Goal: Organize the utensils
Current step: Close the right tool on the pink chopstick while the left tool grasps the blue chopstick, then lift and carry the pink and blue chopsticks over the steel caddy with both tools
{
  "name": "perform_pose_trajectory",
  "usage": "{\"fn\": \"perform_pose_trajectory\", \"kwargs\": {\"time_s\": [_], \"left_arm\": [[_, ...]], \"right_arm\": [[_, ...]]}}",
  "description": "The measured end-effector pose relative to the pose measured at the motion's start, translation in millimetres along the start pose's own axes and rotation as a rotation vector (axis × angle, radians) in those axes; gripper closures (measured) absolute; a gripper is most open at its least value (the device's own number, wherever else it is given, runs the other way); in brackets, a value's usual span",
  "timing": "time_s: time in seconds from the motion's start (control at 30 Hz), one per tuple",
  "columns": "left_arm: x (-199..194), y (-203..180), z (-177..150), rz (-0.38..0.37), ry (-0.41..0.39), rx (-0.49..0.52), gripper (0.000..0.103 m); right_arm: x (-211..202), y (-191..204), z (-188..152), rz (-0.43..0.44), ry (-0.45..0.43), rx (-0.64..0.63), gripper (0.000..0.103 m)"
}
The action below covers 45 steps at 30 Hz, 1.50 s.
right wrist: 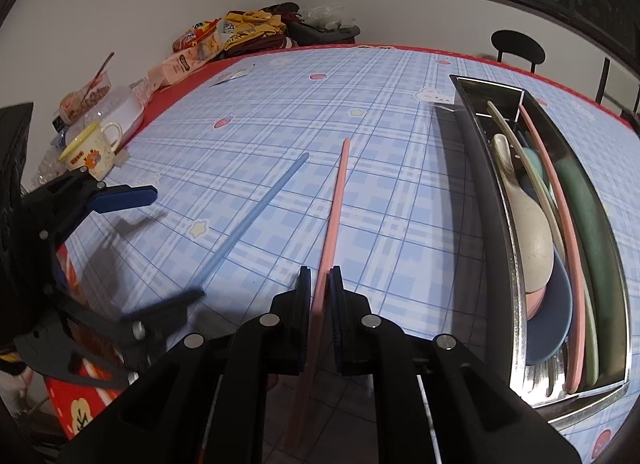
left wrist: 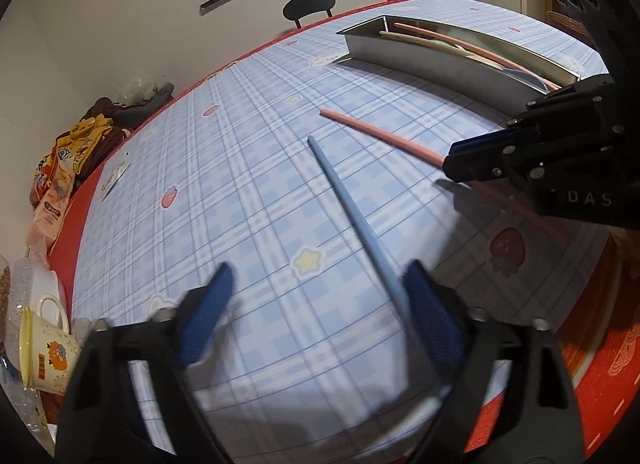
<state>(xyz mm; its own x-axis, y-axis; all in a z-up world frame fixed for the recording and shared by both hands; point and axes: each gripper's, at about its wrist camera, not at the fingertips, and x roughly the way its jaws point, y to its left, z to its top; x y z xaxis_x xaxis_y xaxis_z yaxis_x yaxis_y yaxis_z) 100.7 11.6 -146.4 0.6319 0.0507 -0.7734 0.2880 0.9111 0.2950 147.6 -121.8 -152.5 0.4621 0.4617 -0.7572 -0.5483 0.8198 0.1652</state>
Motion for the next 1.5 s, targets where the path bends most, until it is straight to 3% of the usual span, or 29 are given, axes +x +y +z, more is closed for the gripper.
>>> {"fn": "perform_pose_trajectory", "kwargs": {"time_s": [0.13, 0.23, 0.27, 0.37, 0.53, 0.6, 0.67, 0.8, 0.93, 1.2, 1.27, 1.4, 1.5], "left_arm": [[0, 3, -3, 0.015, -0.012, 0.031, 0.041], [3, 7, -4, 0.043, -0.01, 0.039, 0.065], [5, 9, -4, 0.043, -0.009, 0.035, 0.068], [8, 13, -2, 0.01, -0.017, 0.016, 0.073], [11, 12, -1, 0.022, -0.048, 0.02, 0.073], [10, 5, -1, 0.049, -0.056, 0.053, 0.077], [10, -7, -3, 0.075, -0.063, 0.114, 0.091], [10, -18, -4, 0.129, -0.069, 0.166, 0.093], [9, -2, -3, 0.085, -0.068, 0.094, 0.093], [-3, 31, -8, 0.007, -0.127, -0.079, 0.093], [-10, 43, -12, -0.025, -0.165, -0.145, 0.098], [-19, 70, -22, -0.102, -0.224, -0.288, 0.098], [-15, 80, -25, -0.137, -0.211, -0.348, 0.098]], "right_arm": [[1, 2, 2, -0.015, 0.004, -0.011, 0.093], [3, 3, 4, -0.027, 0.008, -0.022, 0.093], [4, 4, 5, -0.031, 0.009, -0.025, 0.093], [6, 5, 7, -0.036, 0.013, -0.03, 0.093], [8, 8, 10, -0.049, 0.018, -0.049, 0.091], [9, 11, 10, -0.054, 0.021, -0.068, 0.087], [10, 16, 10, -0.062, 0.024, -0.099, 0.083], [11, 19, 10, -0.069, 0.025, -0.122, 0.083], [8, 13, 9, -0.05, 0.016, -0.09, 0.096], [-7, 4, 5, 0.007, -0.057, -0.026, 0.097], [-14, 2, 4, 0.011, -0.093, -0.016, 0.097], [-20, 3, 4, 0.018, -0.127, -0.022, 0.097], [-22, 5, 4, 0.013, -0.135, -0.03, 0.097]]}}
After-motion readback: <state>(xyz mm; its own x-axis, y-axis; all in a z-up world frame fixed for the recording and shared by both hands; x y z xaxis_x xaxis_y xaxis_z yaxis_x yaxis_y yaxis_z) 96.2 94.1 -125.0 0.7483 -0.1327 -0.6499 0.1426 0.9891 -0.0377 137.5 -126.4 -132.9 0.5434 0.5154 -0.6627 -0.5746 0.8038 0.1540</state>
